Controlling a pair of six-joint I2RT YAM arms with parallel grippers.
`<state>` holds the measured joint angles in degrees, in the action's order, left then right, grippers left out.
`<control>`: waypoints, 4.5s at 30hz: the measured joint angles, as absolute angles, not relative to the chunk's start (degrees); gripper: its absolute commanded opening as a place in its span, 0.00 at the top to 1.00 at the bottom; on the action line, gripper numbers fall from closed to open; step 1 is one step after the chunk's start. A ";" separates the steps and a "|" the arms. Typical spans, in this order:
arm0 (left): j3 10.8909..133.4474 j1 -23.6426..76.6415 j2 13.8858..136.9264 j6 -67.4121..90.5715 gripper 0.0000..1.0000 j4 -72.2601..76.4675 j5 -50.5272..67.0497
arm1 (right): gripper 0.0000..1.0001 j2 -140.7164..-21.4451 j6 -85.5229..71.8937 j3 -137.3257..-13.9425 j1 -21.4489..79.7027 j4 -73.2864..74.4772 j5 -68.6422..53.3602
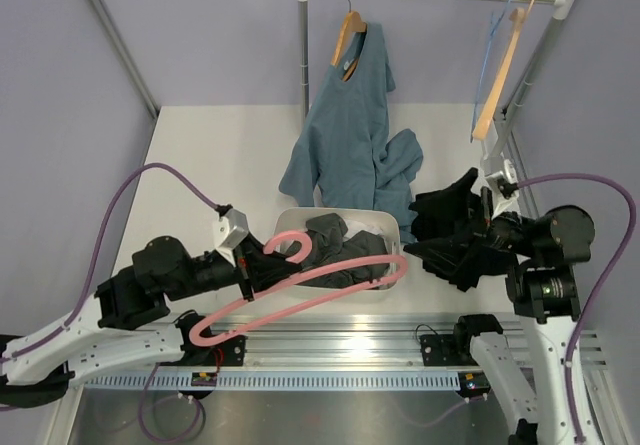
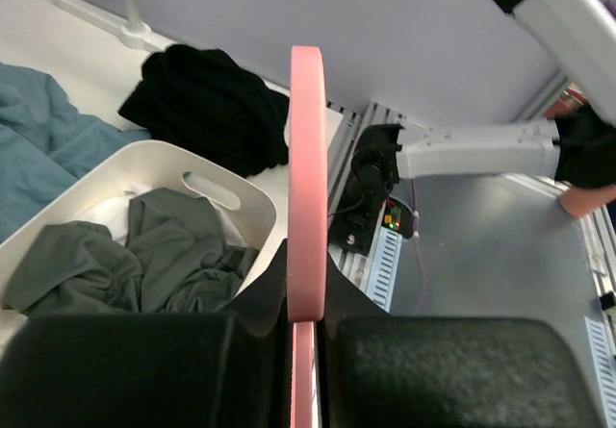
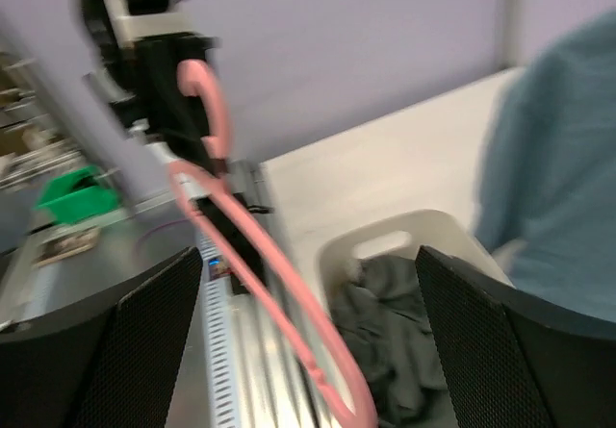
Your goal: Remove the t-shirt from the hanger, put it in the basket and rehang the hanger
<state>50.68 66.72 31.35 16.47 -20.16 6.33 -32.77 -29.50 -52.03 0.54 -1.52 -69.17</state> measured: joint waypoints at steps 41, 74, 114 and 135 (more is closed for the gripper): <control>51.48 66.67 37.12 15.79 1.00 -22.06 13.37 | 0.62 -64.23 6.74 -60.80 48.36 30.96 -52.03; 65.56 66.59 34.59 18.06 0.01 -30.39 -16.62 | 1.00 -39.20 -12.16 -58.37 49.45 40.42 -9.19; 36.49 66.59 38.87 22.55 0.01 -7.86 -25.15 | 1.00 -92.31 -10.02 -125.27 27.35 48.60 39.55; 32.86 66.59 36.21 21.85 0.01 -6.37 -22.83 | 1.00 -93.30 -4.49 -110.04 18.31 30.65 19.38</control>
<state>32.86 66.59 36.21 21.85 -6.37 -22.83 -93.30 -4.49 -110.04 18.31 30.65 19.38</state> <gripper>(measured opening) 0.987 0.081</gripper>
